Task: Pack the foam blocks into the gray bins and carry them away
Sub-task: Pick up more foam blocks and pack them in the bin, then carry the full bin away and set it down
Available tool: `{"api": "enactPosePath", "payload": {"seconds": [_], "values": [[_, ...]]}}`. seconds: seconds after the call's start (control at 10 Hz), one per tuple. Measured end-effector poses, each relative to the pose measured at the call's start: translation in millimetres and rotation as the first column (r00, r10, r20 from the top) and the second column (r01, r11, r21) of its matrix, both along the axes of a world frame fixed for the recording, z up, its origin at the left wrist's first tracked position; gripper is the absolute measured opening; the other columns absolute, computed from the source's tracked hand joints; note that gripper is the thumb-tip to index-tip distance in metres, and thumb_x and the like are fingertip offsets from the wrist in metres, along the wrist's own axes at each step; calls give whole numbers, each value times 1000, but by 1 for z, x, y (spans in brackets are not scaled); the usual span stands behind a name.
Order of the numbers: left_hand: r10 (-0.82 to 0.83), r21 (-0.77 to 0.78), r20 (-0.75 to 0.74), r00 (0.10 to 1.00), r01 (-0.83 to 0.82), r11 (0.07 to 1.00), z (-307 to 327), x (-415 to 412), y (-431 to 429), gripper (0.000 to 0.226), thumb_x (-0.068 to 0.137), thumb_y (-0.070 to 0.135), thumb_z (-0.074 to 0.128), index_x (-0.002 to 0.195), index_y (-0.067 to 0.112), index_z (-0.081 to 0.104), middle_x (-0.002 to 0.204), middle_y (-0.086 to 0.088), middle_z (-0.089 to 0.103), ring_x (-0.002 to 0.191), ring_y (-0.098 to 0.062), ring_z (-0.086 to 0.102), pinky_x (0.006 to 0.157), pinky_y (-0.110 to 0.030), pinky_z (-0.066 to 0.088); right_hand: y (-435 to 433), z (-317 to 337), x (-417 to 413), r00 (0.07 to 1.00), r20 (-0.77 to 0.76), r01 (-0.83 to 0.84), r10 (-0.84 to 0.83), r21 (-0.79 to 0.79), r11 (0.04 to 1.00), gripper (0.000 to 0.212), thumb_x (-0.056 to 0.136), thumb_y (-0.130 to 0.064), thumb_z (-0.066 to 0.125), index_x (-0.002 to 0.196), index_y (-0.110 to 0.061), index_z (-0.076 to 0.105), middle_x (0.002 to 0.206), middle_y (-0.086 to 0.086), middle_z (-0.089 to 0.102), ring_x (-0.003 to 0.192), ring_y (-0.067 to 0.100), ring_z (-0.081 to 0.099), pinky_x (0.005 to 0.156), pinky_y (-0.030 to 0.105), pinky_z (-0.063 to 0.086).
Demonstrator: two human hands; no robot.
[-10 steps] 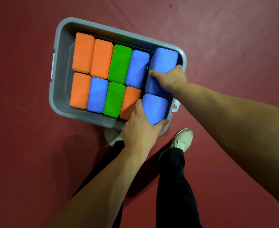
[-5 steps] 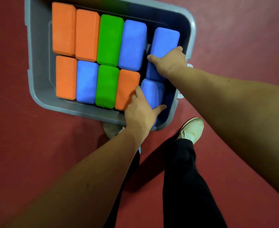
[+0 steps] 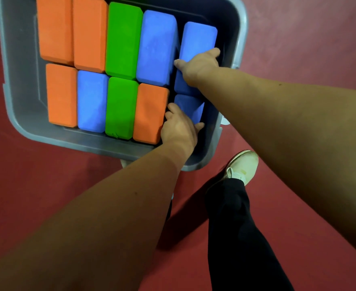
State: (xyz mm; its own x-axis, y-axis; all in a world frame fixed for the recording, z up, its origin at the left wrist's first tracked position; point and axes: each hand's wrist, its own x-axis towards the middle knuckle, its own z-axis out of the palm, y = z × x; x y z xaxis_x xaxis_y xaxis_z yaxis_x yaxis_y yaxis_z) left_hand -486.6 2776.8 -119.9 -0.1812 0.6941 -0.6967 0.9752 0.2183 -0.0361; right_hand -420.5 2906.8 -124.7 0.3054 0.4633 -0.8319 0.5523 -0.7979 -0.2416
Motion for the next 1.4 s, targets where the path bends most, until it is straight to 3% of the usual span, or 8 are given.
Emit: {"api": "enactPosePath", "payload": {"seconds": [0.1, 0.2, 0.3, 0.5, 0.8, 1.1, 1.2, 1.4], "values": [[112, -72, 44, 993, -108, 991, 4, -1, 7, 96, 82, 63, 64, 140, -2, 25, 133, -13, 45, 108, -26, 61, 67, -28, 38, -12, 15, 12, 996, -88, 2, 1, 29, 1000, 84, 92, -44, 61, 151, -1, 19, 152, 15, 35, 134, 33, 43, 104, 39, 38], [221, -222, 107, 969, -194, 956, 14, -10, 20, 95, 81, 56, 73, 140, -1, 26, 130, -15, 55, 110, -34, 60, 73, -36, 40, -38, 38, 14, 992, -123, -12, 18, 50, 999, 63, 93, -29, 58, 145, -1, 34, 146, 16, 44, 131, 33, 47, 103, 39, 40], [5, -215, 177, 984, 34, 976, 53, -27, 42, 77, 86, 61, 63, 127, -3, 53, 119, -17, 65, 108, -34, 61, 75, -37, 40, -73, 65, 21, 996, -92, 2, 15, 189, 982, 42, 92, -24, 57, 126, 0, 53, 127, 19, 61, 117, 33, 58, 92, 34, 43], [129, -92, 45, 991, -124, 988, 113, -125, 89, 57, 90, 61, 57, 124, 15, 64, 133, -13, 61, 123, -32, 56, 100, -38, 45, -116, 110, 44, 984, -63, 177, -169, 154, 972, 17, 86, -27, 64, 94, -12, 67, 100, 13, 70, 97, 32, 65, 82, 32, 47], [328, 92, -86, 941, -320, 943, 115, -263, 175, 86, 90, 67, 44, 150, 8, 31, 148, -20, 38, 134, -41, 40, 109, -51, 34, -84, 97, 22, 991, -44, 124, -124, -8, 992, 55, 80, -60, 70, 111, -15, 66, 122, 15, 62, 111, 29, 58, 88, 35, 48], [416, 14, 126, 900, -421, 907, 82, -320, 198, 72, 83, 57, 68, 126, 0, 60, 110, -12, 63, 96, -32, 61, 76, -34, 45, -81, 78, 19, 989, 59, 139, -138, -18, 990, 64, 77, -64, 70, 108, -8, 67, 112, 15, 66, 105, 35, 61, 90, 41, 52], [428, -17, 101, 898, -428, 903, 89, -322, 195, 102, 64, 74, 74, 132, 1, 54, 117, -15, 65, 95, -32, 64, 67, -36, 47, -85, 82, 28, 991, 60, 119, -117, -37, 992, 66, 77, -66, 69, 106, -7, 64, 108, 15, 63, 101, 37, 62, 88, 43, 53], [411, -6, 170, 896, -417, 909, 129, -288, 159, 106, 54, 76, 78, 131, 10, 48, 122, -10, 62, 99, -29, 64, 77, -42, 56, -139, 112, 71, 969, 29, 246, -245, -3, 969, 64, 72, -72, 69, 85, -10, 63, 98, 14, 66, 96, 35, 61, 76, 38, 50]]}}
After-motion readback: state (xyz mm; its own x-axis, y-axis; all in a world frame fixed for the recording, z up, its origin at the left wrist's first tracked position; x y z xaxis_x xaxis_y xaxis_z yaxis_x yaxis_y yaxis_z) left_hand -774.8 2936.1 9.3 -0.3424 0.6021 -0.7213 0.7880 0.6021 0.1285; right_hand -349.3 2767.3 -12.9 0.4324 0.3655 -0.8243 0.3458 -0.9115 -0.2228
